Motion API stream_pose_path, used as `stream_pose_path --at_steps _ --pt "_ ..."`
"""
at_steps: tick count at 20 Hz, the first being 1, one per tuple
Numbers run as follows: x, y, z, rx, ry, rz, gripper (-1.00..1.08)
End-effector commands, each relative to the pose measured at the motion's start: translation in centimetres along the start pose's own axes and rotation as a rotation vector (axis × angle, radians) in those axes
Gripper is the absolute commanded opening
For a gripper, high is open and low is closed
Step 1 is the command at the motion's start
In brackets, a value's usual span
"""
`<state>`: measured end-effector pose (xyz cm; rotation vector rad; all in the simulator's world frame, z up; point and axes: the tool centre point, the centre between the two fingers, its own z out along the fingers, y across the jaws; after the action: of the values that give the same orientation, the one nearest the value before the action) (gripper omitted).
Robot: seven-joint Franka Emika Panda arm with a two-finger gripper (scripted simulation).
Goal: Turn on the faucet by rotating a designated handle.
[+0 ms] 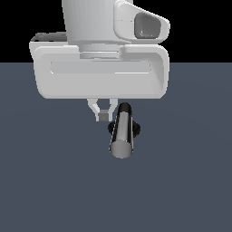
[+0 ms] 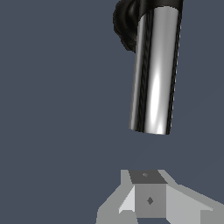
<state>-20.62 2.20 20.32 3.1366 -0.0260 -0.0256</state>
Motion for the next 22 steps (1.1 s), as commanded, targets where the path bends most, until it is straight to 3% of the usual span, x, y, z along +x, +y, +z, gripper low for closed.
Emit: stream_pose_path --at_steps 1,12,22 --pt "0.5 -0.3 1.7 0.001 0.003 -0.001 -1.00" --pt "2.4 -1.3 7.7 0.005 0.012 -0.004 -1.00" --pt "3.4 -1.8 10.2 0.006 0.016 -0.005 -1.00"
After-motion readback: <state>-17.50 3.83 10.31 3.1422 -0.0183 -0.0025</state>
